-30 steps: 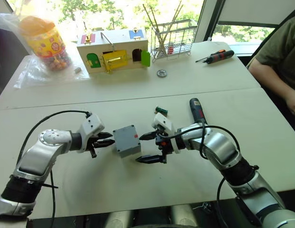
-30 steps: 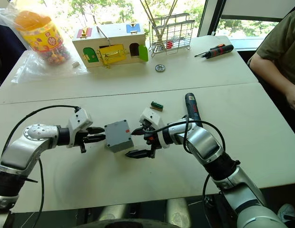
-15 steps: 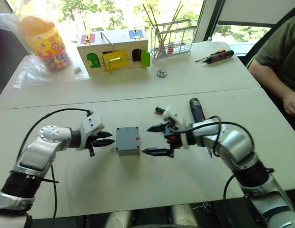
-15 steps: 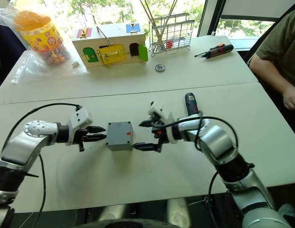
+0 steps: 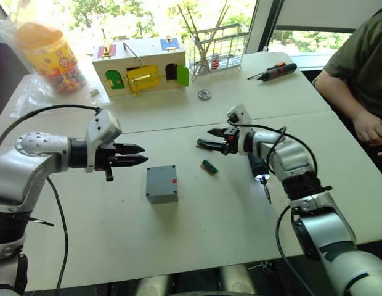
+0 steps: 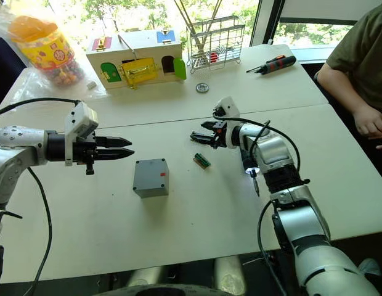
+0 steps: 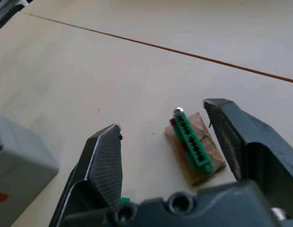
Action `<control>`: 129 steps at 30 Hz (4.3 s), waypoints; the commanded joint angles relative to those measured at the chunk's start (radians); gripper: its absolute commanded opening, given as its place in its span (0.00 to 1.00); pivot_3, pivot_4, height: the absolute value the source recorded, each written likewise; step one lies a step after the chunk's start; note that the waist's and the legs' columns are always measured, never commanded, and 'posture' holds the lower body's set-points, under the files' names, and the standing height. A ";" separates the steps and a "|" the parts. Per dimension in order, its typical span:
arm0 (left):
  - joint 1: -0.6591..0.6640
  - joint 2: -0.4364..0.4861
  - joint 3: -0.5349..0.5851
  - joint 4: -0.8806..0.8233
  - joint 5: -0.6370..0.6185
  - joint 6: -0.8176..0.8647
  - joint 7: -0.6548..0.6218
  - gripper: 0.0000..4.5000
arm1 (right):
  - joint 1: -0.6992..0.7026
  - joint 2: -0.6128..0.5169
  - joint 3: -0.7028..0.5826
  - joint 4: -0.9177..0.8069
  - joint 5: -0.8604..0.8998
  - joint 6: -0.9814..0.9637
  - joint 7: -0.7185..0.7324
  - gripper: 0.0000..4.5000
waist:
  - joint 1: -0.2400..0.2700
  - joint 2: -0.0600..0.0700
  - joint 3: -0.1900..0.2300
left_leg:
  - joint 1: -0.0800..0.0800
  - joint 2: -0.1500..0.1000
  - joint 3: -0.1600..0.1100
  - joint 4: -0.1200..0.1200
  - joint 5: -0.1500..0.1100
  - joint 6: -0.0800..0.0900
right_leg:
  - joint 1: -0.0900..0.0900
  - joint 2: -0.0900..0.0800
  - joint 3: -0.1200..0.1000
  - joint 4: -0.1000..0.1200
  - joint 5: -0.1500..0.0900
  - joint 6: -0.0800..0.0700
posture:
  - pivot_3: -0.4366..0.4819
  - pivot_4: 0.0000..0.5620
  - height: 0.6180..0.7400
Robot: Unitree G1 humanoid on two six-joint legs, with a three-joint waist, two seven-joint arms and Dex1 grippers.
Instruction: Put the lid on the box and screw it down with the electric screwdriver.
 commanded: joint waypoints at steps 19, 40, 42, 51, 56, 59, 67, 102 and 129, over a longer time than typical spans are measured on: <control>0.012 0.024 0.025 -0.072 -0.053 0.033 0.065 0.30 | -0.126 0.098 -0.045 0.286 -0.092 -0.212 0.020 0.42 | -0.016 0.000 0.000 | 0.000 0.000 -0.001 0.000 0.000 0.000 | 0.000 0.000 0.000 0.000 0.000 0.000 | 0.48 0.27 1.00; 0.026 0.025 0.006 -0.059 -0.042 0.005 0.073 0.30 | -0.119 0.111 -0.078 0.268 -0.099 -0.205 0.022 0.01 | -0.023 0.000 0.000 | 0.000 0.000 -0.001 0.000 0.000 0.000 | 0.000 0.000 0.000 0.000 0.000 0.000 | 0.48 0.27 1.00; 0.026 0.022 0.001 -0.051 -0.038 -0.003 0.072 0.30 | -0.120 0.109 -0.084 0.249 -0.094 -0.199 0.023 0.01 | -0.023 0.000 0.000 | 0.000 0.000 -0.001 0.000 0.000 0.000 | 0.000 0.000 0.000 0.000 0.000 0.000 | 0.48 0.27 1.00; 0.038 0.007 -0.001 -0.046 -0.033 -0.017 0.076 0.30 | -0.120 0.092 -0.101 0.111 -0.078 -0.141 0.030 0.01 | -0.023 0.000 0.000 | 0.000 0.000 -0.001 0.000 0.000 0.000 | 0.000 0.000 0.000 0.000 0.000 0.000 | 0.48 0.27 1.00; 0.071 0.033 0.018 -0.047 -0.037 -0.022 0.056 0.30 | -0.031 0.049 -0.070 -0.228 -0.013 0.025 0.092 0.01 | -0.022 0.000 0.000 | 0.000 0.000 -0.001 -0.001 0.000 0.000 | -0.001 0.000 0.000 0.000 0.000 0.000 | 0.48 0.27 1.00; 0.098 0.064 0.025 -0.051 -0.040 -0.025 0.031 0.30 | 0.045 0.028 -0.052 -0.446 0.045 0.148 0.107 0.01 | -0.021 0.000 0.000 | 0.000 0.000 -0.001 -0.001 0.000 0.000 | 0.000 0.000 0.000 0.000 0.000 0.000 | 0.48 0.27 1.00; 0.163 0.089 0.014 -0.052 -0.026 -0.062 0.009 0.30 | 0.203 0.046 0.038 -0.741 0.115 0.309 0.053 0.01 | -0.010 0.000 0.000 | 0.000 0.000 -0.001 0.000 0.000 0.000 | 0.000 0.000 0.001 0.001 0.000 0.000 | 0.48 0.27 1.00; 0.138 0.061 -0.033 -0.046 0.004 -0.088 0.020 0.30 | 0.245 0.039 0.112 -0.633 0.071 0.217 -0.009 0.01 | 0.005 0.000 0.000 | 0.000 0.000 -0.001 0.000 0.000 0.000 | 0.000 0.000 0.001 0.001 0.000 0.000 | 0.48 0.27 1.00; 0.117 0.026 -0.056 -0.045 0.018 -0.093 0.029 0.30 | 0.228 0.033 0.136 -0.611 0.050 0.207 0.008 0.67 | 0.005 0.000 0.000 | 0.000 0.000 -0.001 0.000 0.000 0.000 | 0.000 0.000 0.000 0.000 0.000 0.000 | 0.48 0.27 1.00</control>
